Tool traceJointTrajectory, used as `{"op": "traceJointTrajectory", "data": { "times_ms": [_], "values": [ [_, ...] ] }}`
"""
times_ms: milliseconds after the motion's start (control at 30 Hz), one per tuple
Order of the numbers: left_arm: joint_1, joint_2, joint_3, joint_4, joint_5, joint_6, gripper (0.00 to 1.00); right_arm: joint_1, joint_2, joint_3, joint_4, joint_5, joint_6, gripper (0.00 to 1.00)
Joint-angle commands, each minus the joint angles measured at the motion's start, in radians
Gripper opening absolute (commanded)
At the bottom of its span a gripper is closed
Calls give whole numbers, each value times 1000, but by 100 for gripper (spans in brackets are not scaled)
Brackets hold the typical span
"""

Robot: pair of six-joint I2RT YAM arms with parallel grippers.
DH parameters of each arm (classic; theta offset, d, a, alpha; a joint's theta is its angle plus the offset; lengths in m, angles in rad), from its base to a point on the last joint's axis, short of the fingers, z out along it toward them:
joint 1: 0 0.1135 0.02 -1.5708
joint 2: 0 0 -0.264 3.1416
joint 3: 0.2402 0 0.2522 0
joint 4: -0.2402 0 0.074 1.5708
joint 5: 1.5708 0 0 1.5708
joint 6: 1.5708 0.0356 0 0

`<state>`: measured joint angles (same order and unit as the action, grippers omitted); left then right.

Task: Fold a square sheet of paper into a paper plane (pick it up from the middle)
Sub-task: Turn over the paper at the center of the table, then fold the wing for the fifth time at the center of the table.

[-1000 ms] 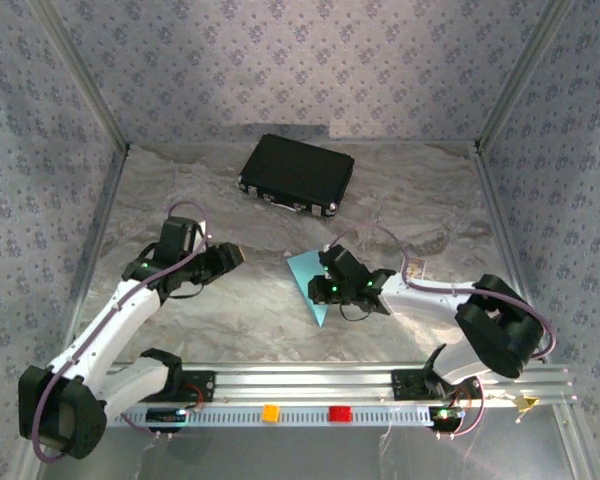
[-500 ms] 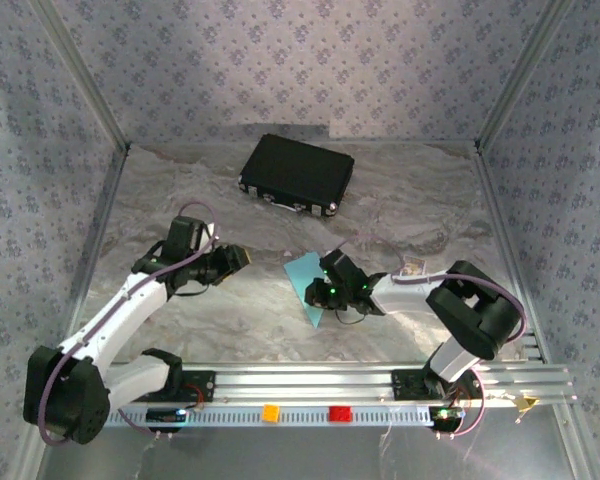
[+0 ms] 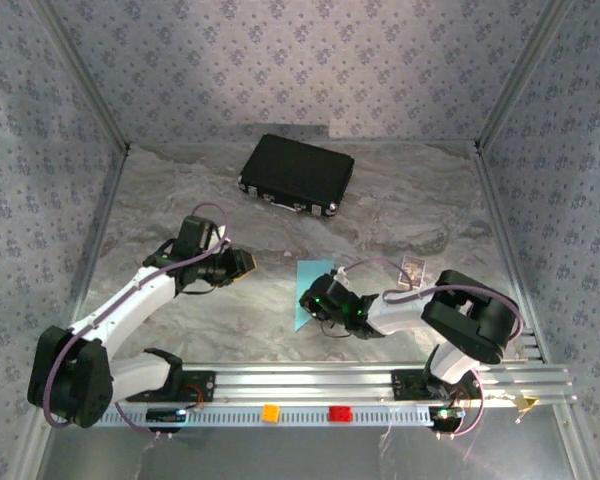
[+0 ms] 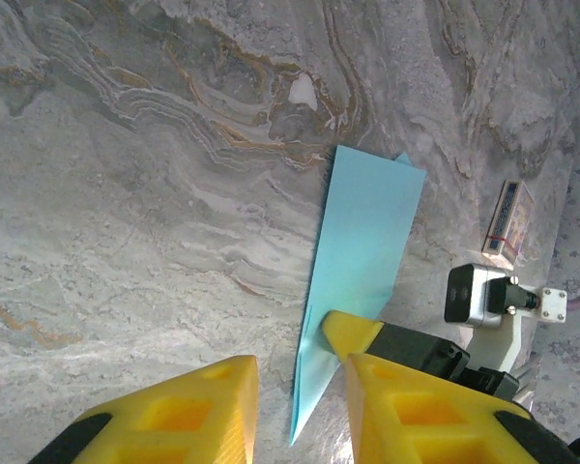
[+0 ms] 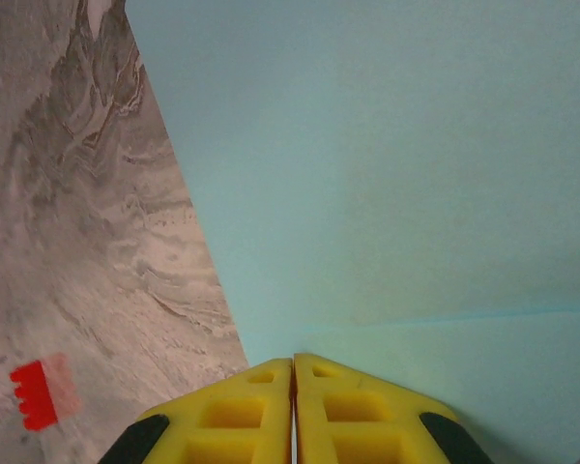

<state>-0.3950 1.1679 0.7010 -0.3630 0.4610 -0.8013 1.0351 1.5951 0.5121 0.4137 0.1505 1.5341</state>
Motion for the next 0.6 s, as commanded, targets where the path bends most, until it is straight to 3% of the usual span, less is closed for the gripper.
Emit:
{"op": "traceJointTrajectory", "data": {
  "times_ms": [0, 200, 567],
  "values": [
    [-9, 15, 1, 12, 30, 13, 27, 20, 34, -2, 2, 98, 113, 11],
    [-23, 43, 13, 11, 32, 13, 26, 17, 4, -12, 32, 113, 79, 12],
    [-82, 151, 85, 49, 11, 2, 22, -68, -97, 70, -189, -7, -203, 16]
  ]
}}
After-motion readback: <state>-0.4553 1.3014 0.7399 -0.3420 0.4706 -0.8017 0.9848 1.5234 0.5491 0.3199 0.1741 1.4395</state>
